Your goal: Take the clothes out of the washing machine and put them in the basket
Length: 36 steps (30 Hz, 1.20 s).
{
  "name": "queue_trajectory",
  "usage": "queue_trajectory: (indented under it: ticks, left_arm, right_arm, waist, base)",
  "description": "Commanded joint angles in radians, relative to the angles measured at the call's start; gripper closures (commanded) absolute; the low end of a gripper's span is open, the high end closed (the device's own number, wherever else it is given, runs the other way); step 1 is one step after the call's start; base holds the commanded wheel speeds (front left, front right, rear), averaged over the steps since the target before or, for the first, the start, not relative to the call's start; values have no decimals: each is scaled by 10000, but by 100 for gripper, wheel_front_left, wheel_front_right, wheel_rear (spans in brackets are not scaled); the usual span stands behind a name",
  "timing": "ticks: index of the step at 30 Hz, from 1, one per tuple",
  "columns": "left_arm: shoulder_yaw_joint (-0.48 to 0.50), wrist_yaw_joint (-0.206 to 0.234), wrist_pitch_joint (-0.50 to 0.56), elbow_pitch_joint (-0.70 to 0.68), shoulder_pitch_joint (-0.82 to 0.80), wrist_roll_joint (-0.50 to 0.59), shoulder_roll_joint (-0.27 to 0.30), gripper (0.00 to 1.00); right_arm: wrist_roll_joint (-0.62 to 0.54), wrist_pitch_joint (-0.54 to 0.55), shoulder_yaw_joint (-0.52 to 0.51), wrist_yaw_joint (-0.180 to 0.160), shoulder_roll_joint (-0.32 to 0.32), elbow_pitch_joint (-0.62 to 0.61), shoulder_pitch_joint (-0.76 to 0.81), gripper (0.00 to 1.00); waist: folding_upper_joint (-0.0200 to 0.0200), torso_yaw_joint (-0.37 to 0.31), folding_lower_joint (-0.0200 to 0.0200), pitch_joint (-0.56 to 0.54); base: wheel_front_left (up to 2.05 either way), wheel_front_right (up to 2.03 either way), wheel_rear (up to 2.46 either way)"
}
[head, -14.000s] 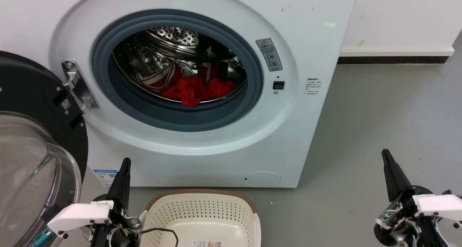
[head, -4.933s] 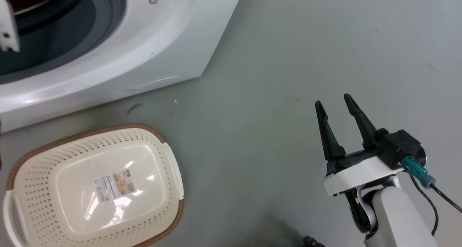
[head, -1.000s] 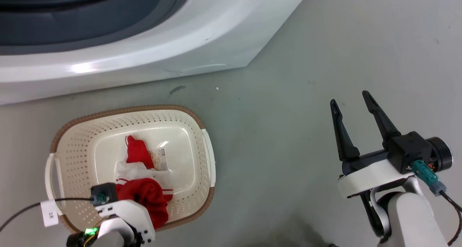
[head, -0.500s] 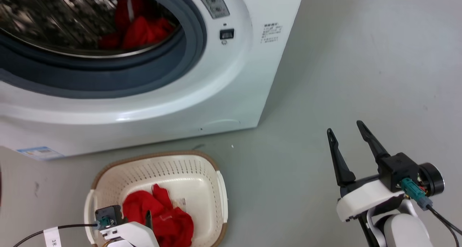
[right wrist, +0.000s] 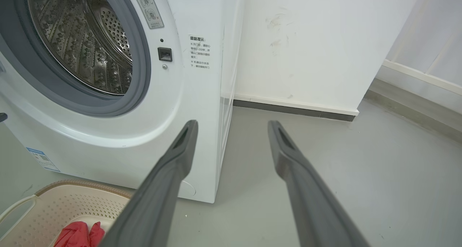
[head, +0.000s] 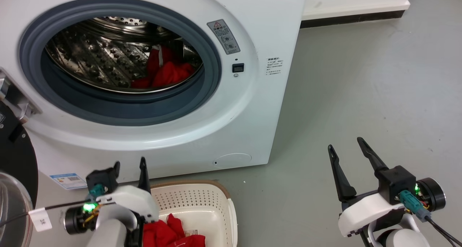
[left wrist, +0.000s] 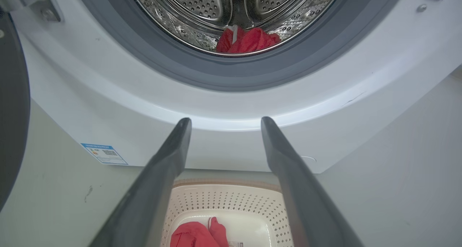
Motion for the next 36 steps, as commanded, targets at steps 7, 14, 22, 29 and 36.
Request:
queue_trajectory:
  ticks: [7,14,22,29,36]
  left_arm:
    - [277,-214,-25,-464,-1137,638,308,0]
    - [347,-550,145,522,-3022,775,919,0]
    - [373,-715,834,2058,-4843,839,1879,0]
    - [295,-945,1681,2865,-6545,912,2758,0]
    - [-23,-1061,2732,3238,-8057,1161,3477,0]
  right_arm:
    - [13,118,186,-10,12,-214,210,0]
    - [177,18,310,-10,13,-291,-14,0]
    - [775,-490,606,-9,18,125,-408,0]
    - [1242,-1036,962,-10,19,641,-947,0]
    - [1811,-1461,1376,-10,16,1193,-1438,0]
  waist:
    - [0,-494,3,-151]
    - [0,-1210,3,646]
    - [0,-2136,3,1988]
    - [0,-2751,3,3319]
    - [0,-3321,3,4411]
  base:
    - [0,0,0]
    - [0,0,0]
    - [0,0,0]
    - [0,0,0]
    - [0,0,0]
